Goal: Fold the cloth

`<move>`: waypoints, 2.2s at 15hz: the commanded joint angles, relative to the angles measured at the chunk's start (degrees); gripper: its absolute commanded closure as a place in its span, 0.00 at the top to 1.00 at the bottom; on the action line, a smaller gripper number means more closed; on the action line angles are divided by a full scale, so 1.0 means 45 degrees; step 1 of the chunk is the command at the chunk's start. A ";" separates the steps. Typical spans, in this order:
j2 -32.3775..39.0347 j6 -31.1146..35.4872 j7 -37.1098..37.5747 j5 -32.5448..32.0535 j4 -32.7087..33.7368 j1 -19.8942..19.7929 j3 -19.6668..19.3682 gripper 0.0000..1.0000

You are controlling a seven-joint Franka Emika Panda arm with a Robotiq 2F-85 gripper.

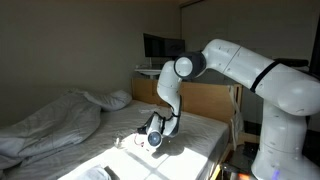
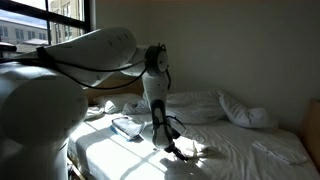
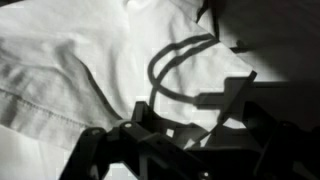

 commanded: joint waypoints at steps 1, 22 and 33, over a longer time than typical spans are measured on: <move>-0.0028 0.0852 0.0557 0.0527 -0.0061 -0.0547 0.0103 1.00; -0.0225 -0.6383 0.3319 0.0589 -0.0166 0.0942 0.0258 1.00; 0.0009 -0.0521 0.3820 -0.1320 0.0760 -0.1077 0.0063 0.75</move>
